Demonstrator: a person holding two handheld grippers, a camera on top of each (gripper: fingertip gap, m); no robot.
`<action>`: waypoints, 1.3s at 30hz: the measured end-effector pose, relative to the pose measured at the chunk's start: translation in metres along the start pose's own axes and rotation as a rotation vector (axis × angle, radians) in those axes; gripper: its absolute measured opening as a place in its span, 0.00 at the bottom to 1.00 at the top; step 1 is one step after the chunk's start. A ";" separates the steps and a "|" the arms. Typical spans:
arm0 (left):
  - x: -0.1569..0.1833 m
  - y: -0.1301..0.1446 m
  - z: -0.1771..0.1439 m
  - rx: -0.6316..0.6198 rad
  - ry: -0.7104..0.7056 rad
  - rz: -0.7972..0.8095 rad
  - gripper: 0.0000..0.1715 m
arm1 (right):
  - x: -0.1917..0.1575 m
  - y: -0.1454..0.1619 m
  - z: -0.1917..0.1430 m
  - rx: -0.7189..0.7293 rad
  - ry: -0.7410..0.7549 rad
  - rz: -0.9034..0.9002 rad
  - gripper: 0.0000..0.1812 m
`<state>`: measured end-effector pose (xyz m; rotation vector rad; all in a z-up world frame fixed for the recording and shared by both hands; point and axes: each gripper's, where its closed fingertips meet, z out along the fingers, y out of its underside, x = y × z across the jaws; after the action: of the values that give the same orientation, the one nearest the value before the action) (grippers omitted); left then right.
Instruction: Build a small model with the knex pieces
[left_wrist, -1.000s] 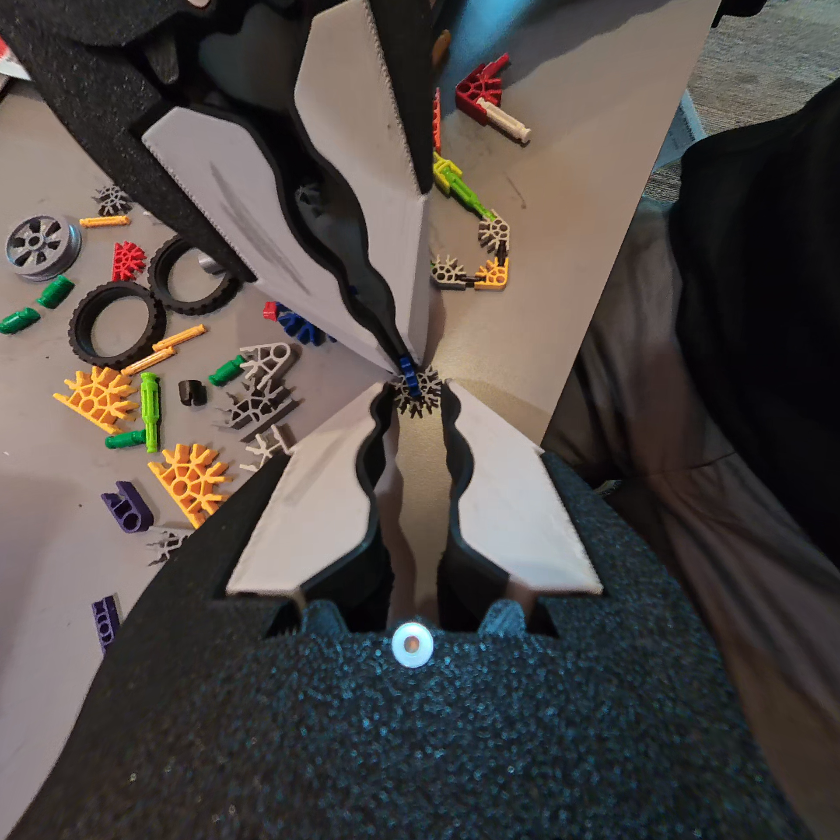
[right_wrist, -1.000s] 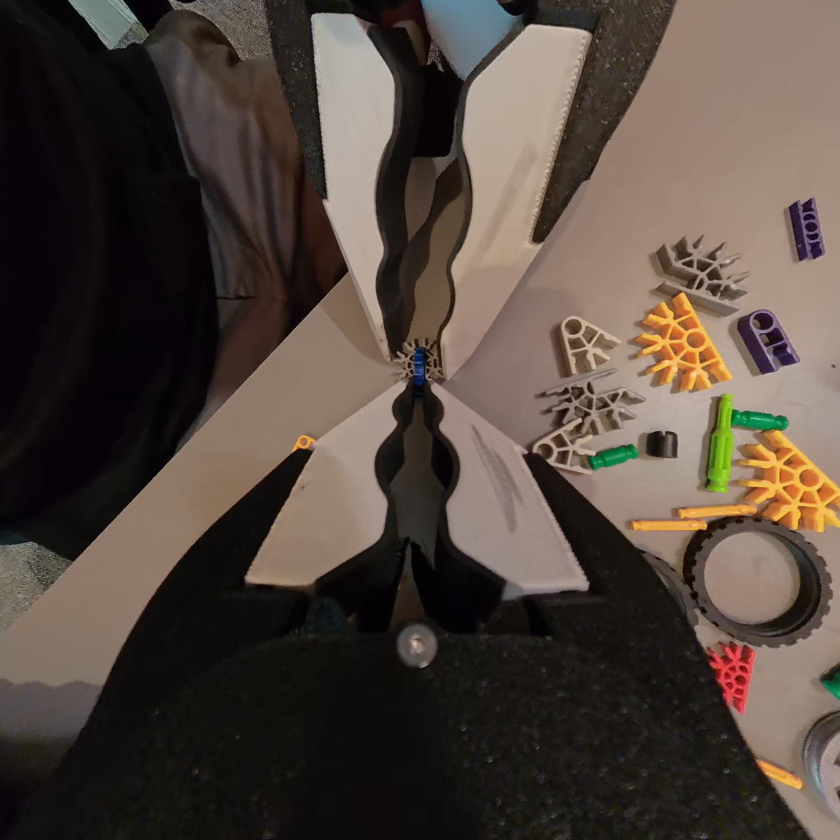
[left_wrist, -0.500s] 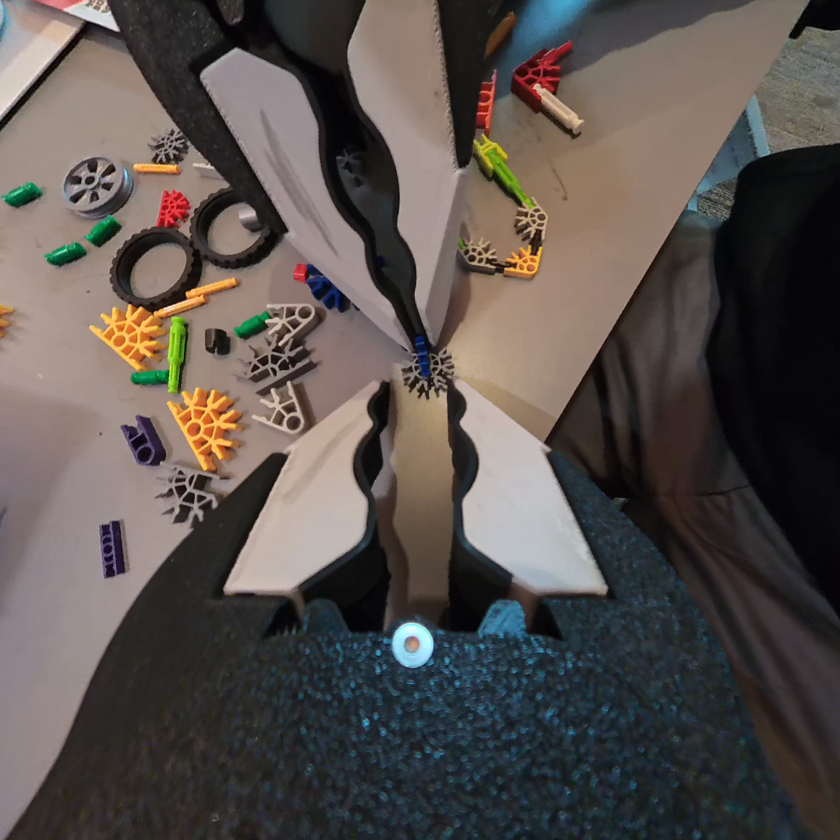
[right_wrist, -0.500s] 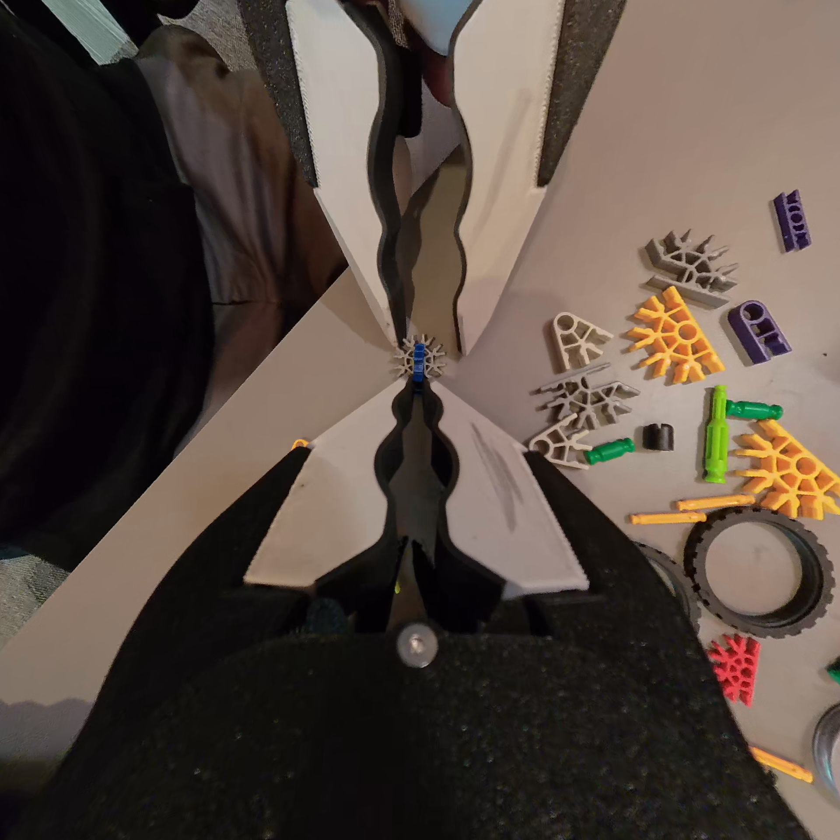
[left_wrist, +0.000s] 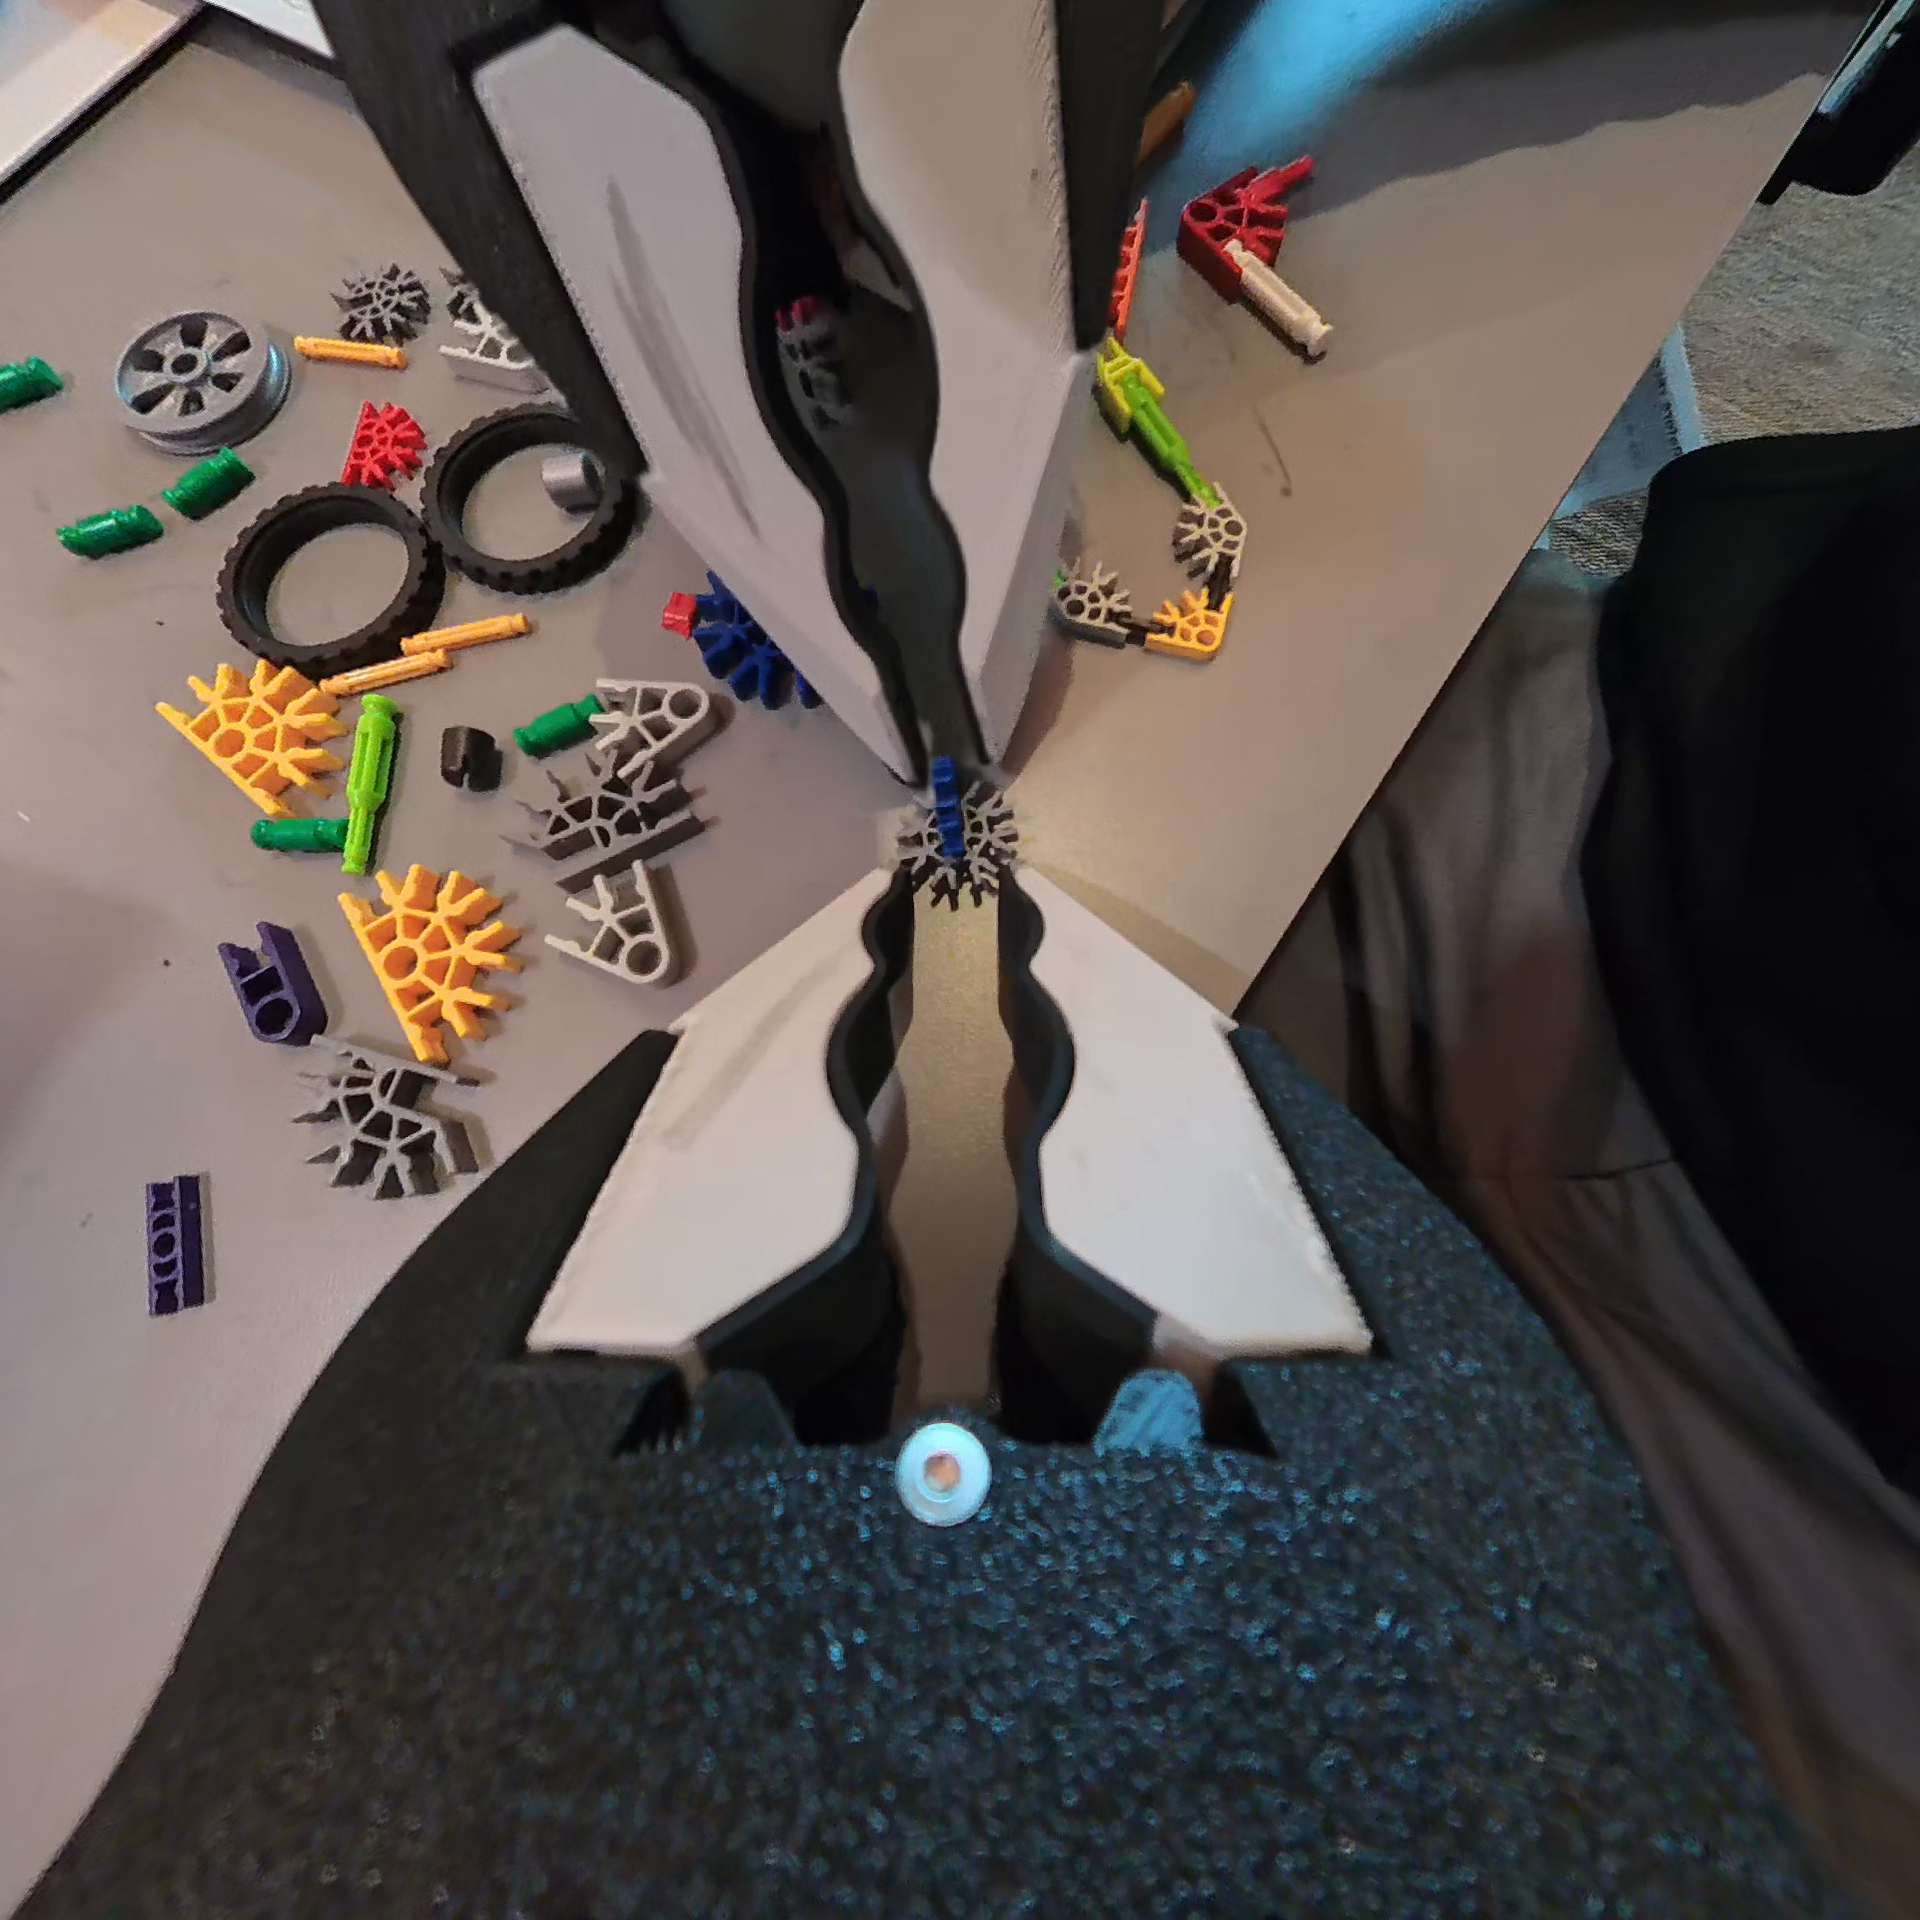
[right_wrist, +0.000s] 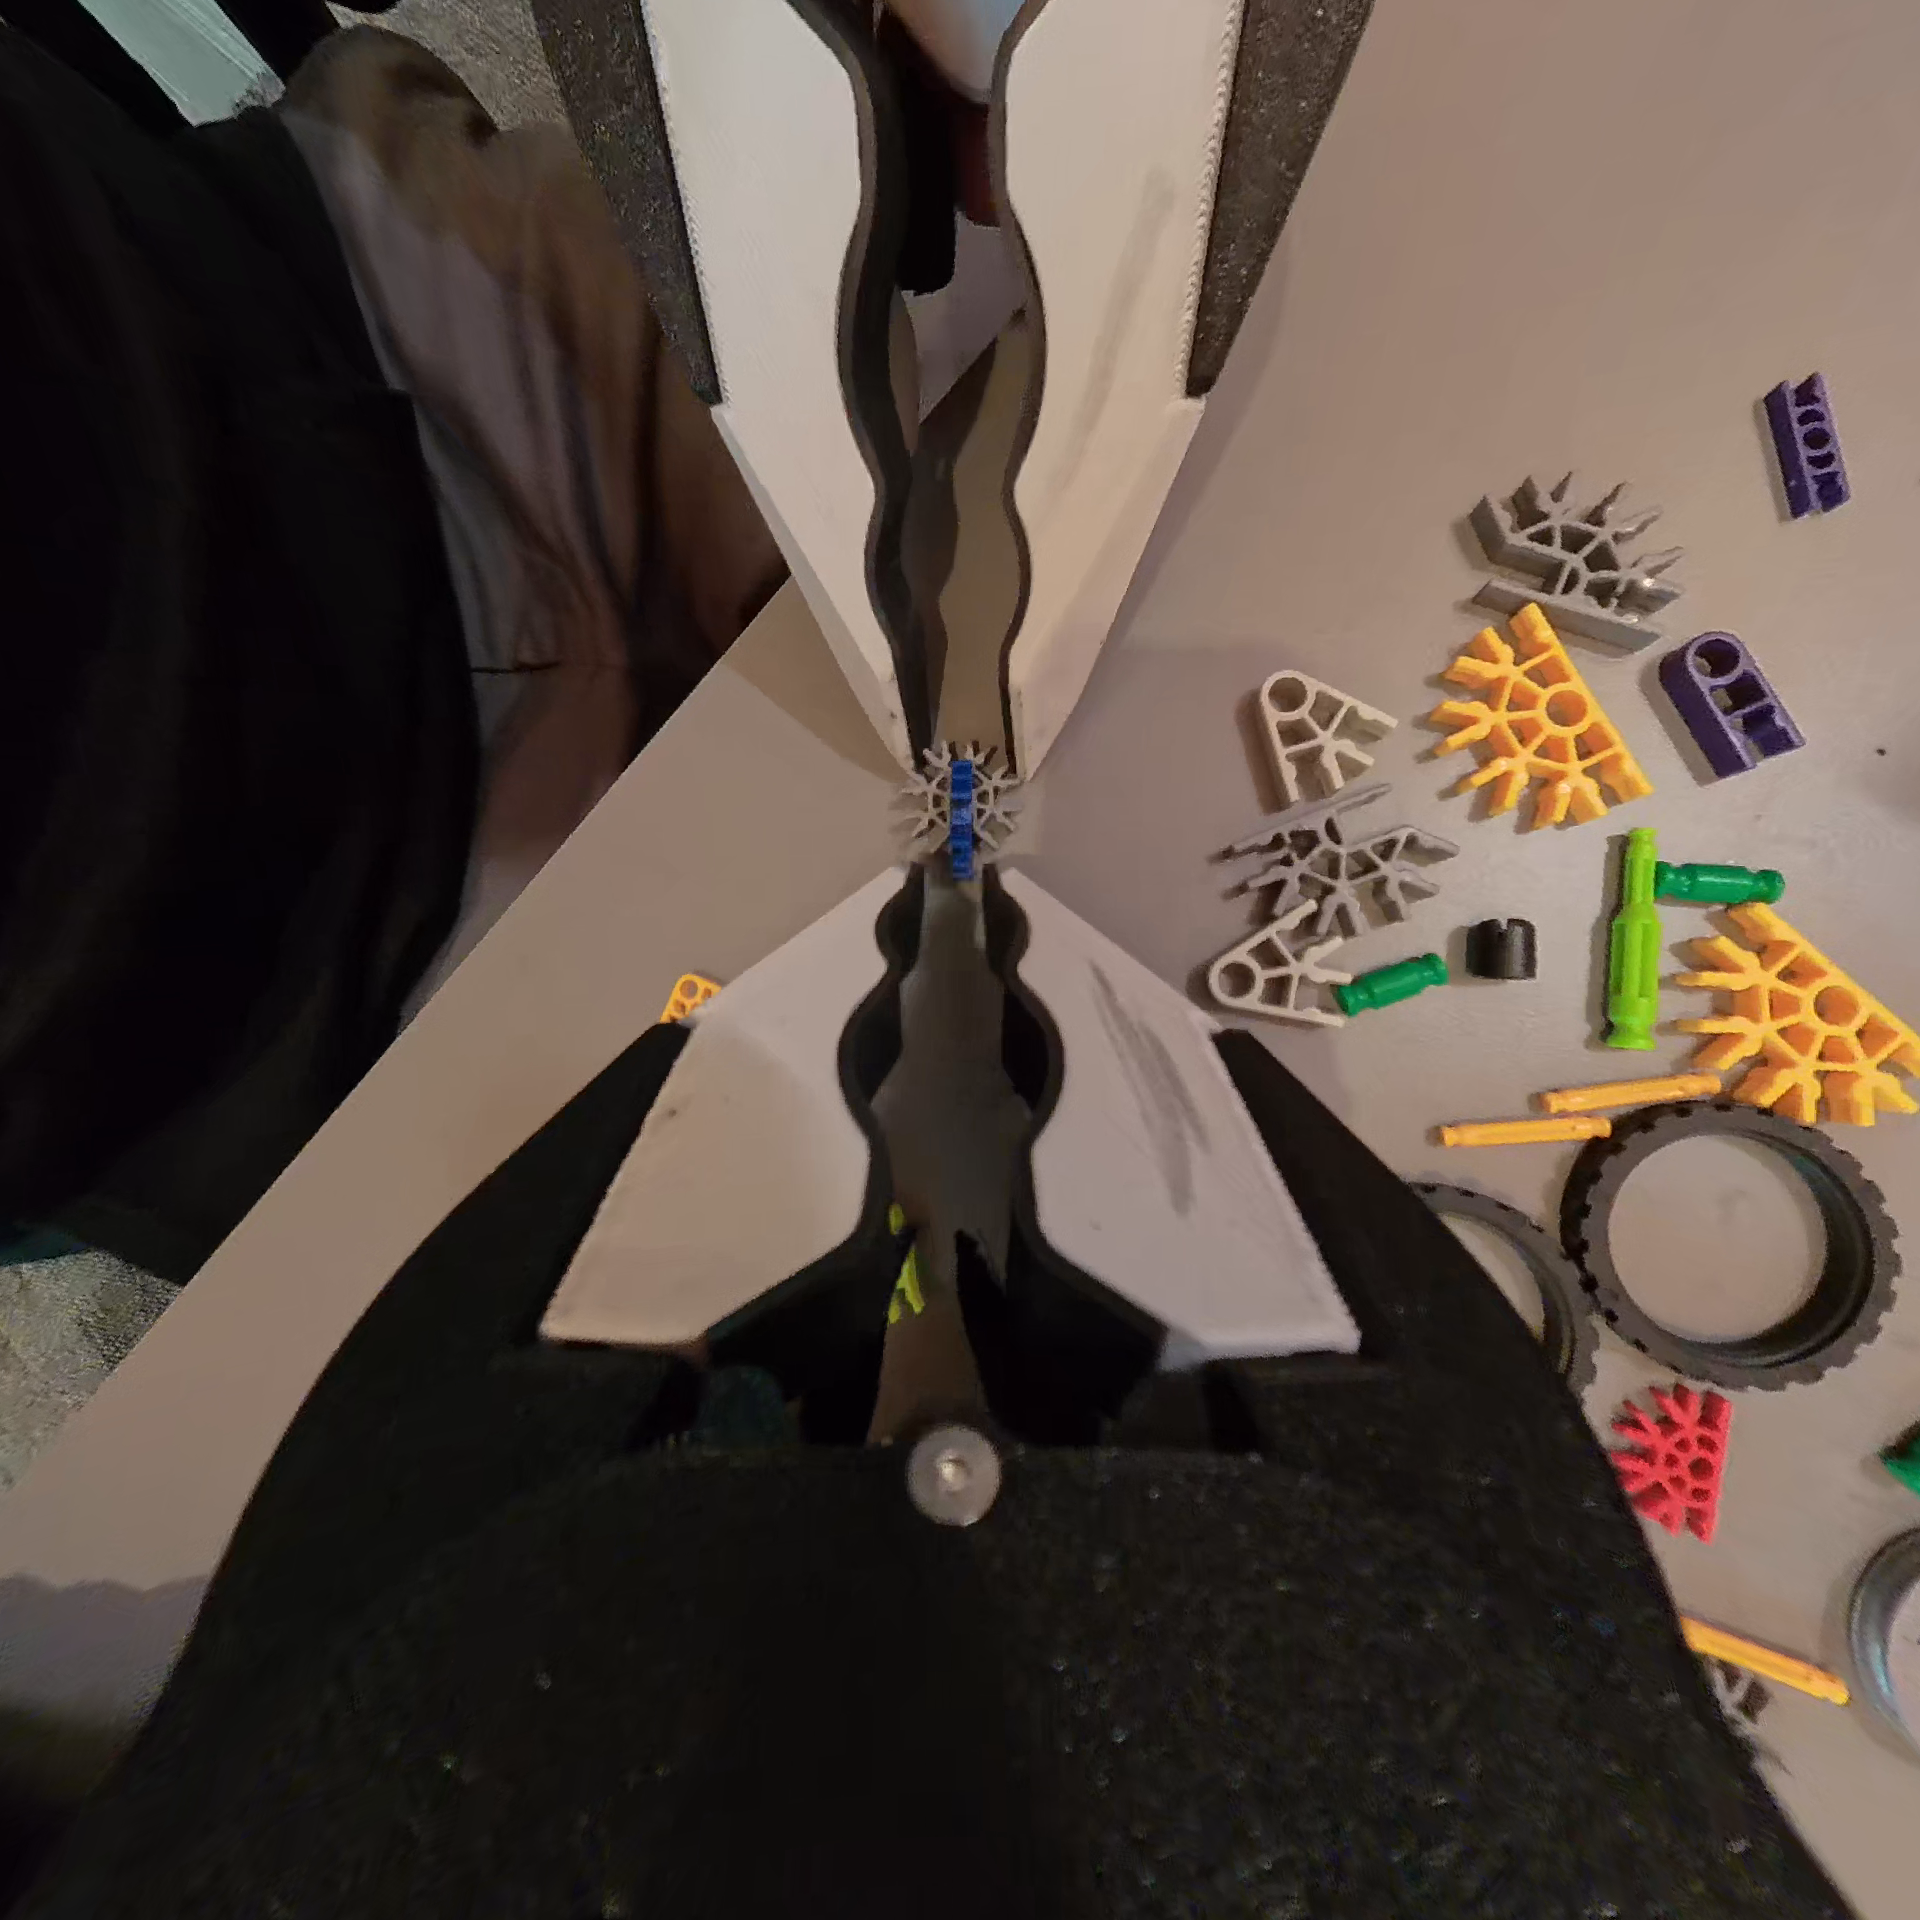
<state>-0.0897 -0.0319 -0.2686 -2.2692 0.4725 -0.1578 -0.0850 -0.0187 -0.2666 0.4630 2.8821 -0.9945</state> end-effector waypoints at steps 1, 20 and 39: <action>0.000 0.000 0.000 -0.001 0.002 -0.002 0.08 | 0.001 0.001 -0.002 -0.002 0.007 0.002 0.06; 0.001 -0.001 0.000 0.009 -0.013 0.024 0.07 | 0.001 -0.001 0.000 0.001 0.011 -0.017 0.00; -0.001 -0.001 0.000 0.004 -0.033 0.044 0.08 | 0.003 -0.002 0.001 -0.015 0.045 -0.008 0.00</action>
<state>-0.0907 -0.0311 -0.2681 -2.2524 0.5038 -0.0983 -0.0884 -0.0202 -0.2661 0.4802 2.9314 -0.9749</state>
